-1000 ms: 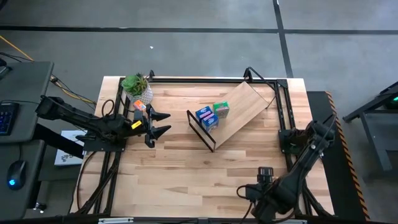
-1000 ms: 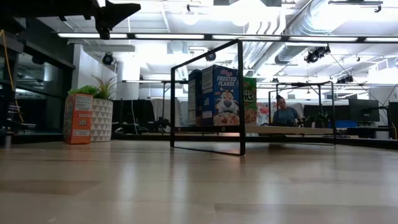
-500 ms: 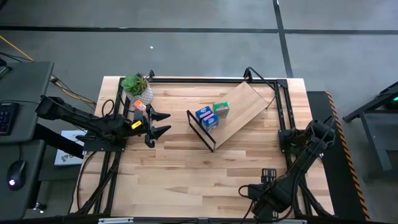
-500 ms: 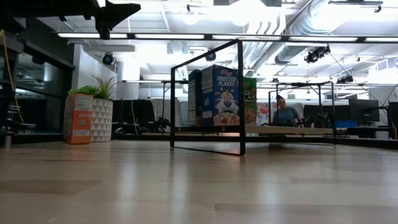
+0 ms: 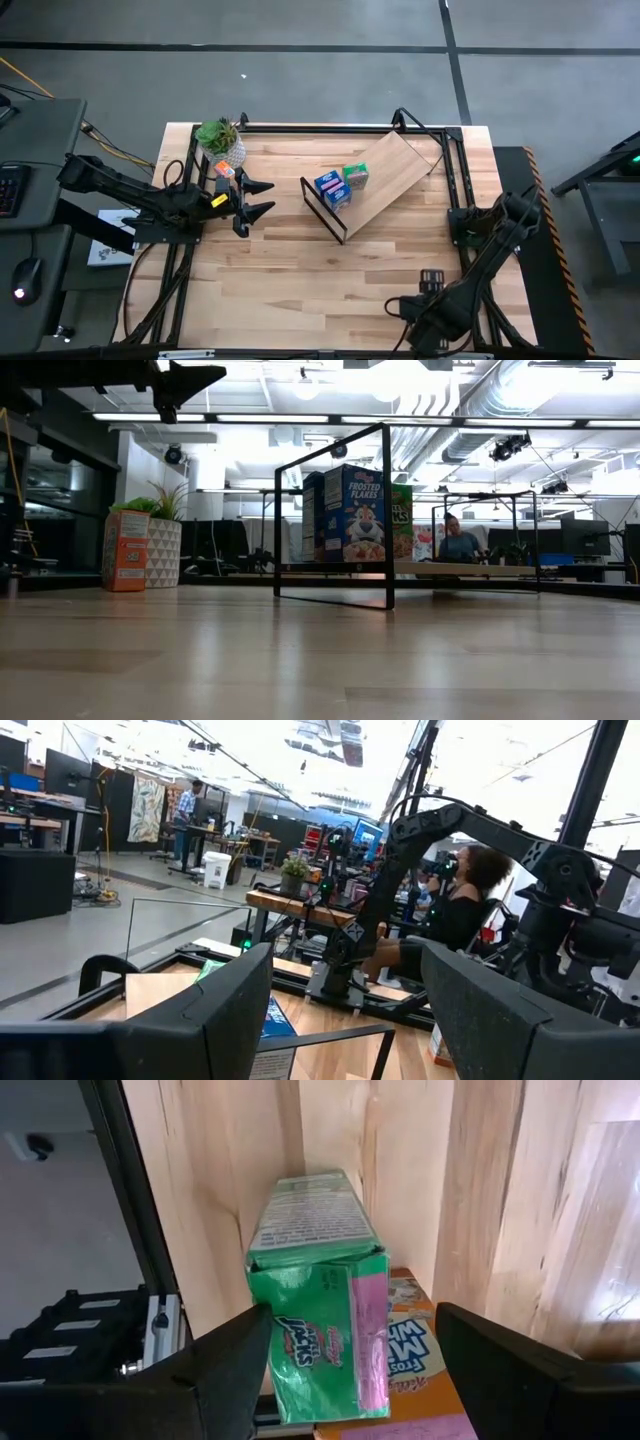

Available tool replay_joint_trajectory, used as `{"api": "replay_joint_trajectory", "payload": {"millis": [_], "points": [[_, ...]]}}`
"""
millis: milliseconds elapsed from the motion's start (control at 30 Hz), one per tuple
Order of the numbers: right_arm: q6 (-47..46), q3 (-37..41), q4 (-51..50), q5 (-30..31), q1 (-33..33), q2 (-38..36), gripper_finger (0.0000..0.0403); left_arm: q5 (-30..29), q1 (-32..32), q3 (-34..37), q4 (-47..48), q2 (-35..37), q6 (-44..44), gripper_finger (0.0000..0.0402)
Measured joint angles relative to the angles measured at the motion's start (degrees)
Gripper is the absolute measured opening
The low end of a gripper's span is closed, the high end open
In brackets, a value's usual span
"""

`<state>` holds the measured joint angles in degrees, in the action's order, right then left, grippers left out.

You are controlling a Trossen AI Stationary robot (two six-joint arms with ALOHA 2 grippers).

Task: Stack cereal on shelf
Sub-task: Put the green cereal box aligned with the other green cereal box on the shelf

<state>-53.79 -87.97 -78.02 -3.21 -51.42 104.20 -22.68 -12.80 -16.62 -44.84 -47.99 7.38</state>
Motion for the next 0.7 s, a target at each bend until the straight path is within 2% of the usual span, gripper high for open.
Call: {"api": "replay_joint_trajectory", "payload": {"millis": [200, 567, 700], "points": [[-2.0, 0.1, 0.0, 0.7, 0.0, -2.0, 0.0277, 0.0, 0.0, 0.0, 0.0, 0.0, 0.0, 0.0248], [-2.7, 0.1, 3.1, -2.7, 0.0, -2.2, 0.0277, 0.0, 0.0, 0.0, 0.0, 0.0, 0.0, 0.0248], [-2.8, 0.1, 3.3, -1.8, 0.0, -2.2, 0.0277, 0.0, 0.0, 0.0, 0.0, 0.0, 0.0, 0.0248]]}}
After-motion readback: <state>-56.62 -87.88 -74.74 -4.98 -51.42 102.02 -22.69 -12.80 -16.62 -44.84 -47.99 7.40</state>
